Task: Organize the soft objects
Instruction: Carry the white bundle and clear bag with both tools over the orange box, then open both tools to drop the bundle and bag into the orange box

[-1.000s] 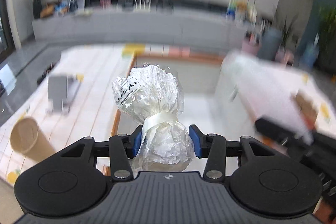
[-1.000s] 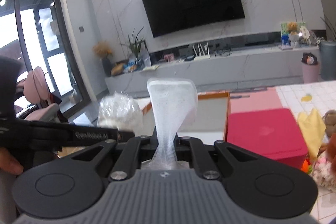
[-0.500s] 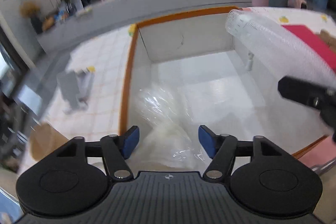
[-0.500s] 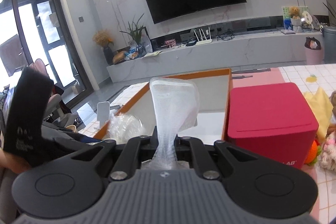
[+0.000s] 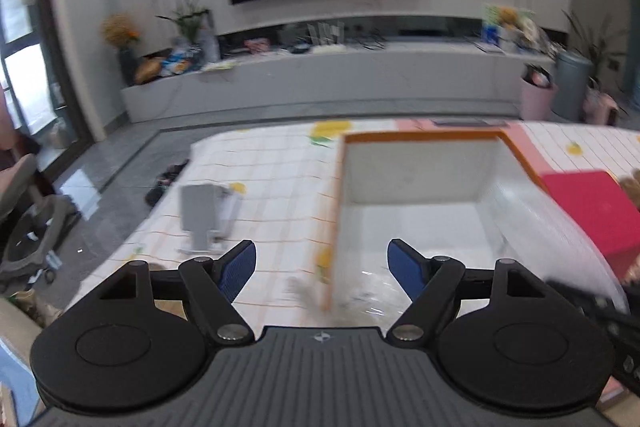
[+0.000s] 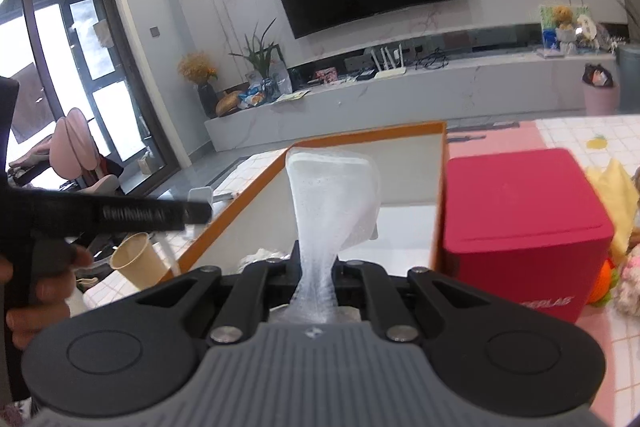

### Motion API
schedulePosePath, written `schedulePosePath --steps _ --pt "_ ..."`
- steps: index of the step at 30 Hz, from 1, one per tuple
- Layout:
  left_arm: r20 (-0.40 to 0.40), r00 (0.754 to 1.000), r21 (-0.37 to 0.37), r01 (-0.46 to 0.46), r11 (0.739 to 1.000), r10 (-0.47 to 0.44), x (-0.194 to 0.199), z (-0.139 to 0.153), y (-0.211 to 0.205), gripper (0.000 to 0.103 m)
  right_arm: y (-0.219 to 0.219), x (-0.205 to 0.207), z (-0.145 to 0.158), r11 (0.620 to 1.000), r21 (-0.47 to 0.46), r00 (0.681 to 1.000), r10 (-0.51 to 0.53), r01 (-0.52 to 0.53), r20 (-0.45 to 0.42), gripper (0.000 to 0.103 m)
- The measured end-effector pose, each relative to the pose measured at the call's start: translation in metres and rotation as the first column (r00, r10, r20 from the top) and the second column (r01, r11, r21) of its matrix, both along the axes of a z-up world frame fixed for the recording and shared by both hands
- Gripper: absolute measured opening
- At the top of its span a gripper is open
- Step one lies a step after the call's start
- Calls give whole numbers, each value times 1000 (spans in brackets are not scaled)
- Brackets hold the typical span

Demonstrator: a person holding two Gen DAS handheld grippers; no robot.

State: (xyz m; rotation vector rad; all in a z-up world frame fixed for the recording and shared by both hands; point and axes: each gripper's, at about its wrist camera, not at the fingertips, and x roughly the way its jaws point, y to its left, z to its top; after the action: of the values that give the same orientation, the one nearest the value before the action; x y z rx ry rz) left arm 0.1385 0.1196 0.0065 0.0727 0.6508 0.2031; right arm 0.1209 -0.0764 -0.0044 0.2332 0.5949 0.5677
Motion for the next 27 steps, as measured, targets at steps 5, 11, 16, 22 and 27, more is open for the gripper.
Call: schedulePosePath --steps 5,11,16,22,27 --pt "37 999 -45 -38 998 40 -5 10 25 88 18 9 -1 997 -80 995 5 -12 -98 5" --pt "51 997 -143 -57 988 65 -10 10 42 88 33 45 -3 998 -55 938 0 -20 -347 6" --pt "47 993 -216 -96 972 108 -14 9 62 88 61 62 -11 986 -164 911 -55 -13 -408 6" --pt "29 991 -285 -114 952 127 -16 4 77 88 77 72 -43 977 -210 867 -123 22 -483 6" --pt "30 992 -308 -105 946 120 -18 7 78 88 78 73 -50 981 -190 856 -140 50 -498 18"
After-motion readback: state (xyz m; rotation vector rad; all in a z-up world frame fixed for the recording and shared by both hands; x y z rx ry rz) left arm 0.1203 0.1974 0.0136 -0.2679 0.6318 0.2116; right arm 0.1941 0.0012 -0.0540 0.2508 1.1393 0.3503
